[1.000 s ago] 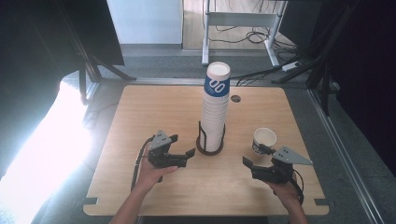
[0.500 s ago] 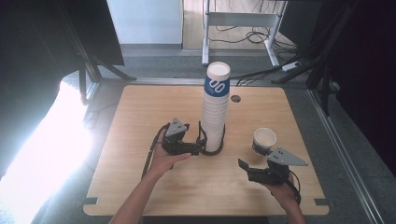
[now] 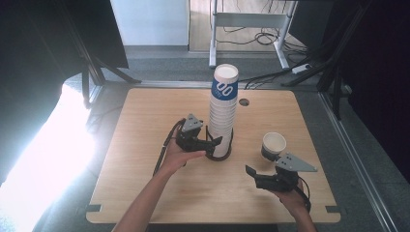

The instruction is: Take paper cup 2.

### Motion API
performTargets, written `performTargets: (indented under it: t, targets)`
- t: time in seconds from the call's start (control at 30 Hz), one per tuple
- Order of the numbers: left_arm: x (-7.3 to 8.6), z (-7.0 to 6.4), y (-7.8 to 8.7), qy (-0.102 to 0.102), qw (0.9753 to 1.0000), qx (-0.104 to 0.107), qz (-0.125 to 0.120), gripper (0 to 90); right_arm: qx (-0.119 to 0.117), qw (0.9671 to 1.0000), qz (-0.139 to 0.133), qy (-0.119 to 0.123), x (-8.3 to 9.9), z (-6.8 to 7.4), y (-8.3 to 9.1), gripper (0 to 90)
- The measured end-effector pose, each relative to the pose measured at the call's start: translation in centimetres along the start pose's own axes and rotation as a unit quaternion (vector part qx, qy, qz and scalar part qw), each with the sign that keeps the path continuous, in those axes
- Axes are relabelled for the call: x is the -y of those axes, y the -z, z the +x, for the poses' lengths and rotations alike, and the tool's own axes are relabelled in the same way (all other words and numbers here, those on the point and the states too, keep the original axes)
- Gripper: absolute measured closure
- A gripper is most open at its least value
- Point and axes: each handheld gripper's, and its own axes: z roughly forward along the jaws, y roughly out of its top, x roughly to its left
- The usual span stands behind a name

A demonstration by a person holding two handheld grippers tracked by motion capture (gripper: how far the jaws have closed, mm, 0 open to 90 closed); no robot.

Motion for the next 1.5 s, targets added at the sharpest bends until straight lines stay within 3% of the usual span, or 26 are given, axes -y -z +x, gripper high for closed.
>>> performTargets:
  t: [0.17,0.33,0.53,0.63,0.87,1.03,1.23,1.5]
  targets:
    - [-0.8,-0.3,-0.6,-0.006,1.0,-0.003,0.0,5.3,-0.004,1.0,0.0,0.003,0.0,0.1,-0.1,16.7]
    - [-1.5,-0.3,-1.6,0.003,0.9999,-0.008,-0.005,5.5,-0.006,1.0,-0.001,0.004,0.0,0.1,-0.1,16.7]
    - [-1.7,-0.4,-2.6,-0.001,0.9999,-0.016,0.004,6.5,-0.012,0.9999,-0.004,0.004,0.0,-0.1,0.0,16.7]
    - [-1.6,-0.3,-2.7,0.0,0.9998,-0.022,0.002,12.1,-0.023,0.9997,-0.005,0.002,0.0,-0.2,-0.2,16.7]
    - [-1.5,0.0,-2.6,-0.014,0.9997,-0.02,0.003,13.4,-0.047,0.9987,-0.016,-0.003,-1.0,-1.0,-0.9,16.9]
    - [-1.5,0.0,-2.6,-0.014,0.9997,-0.02,0.0,13.6,-0.083,0.996,-0.03,-0.009,-3.0,-2.6,-1.4,17.4]
    - [-1.5,-0.2,-2.6,-0.017,0.9996,-0.022,0.0,13.7,-0.083,0.996,-0.032,0.006,-6.6,-3.9,-1.5,18.0]
    - [-1.5,-0.3,-2.6,-0.016,0.9996,-0.022,0.004,13.8,-0.11,0.993,-0.036,0.022,-11.6,-4.8,-1.9,18.3]
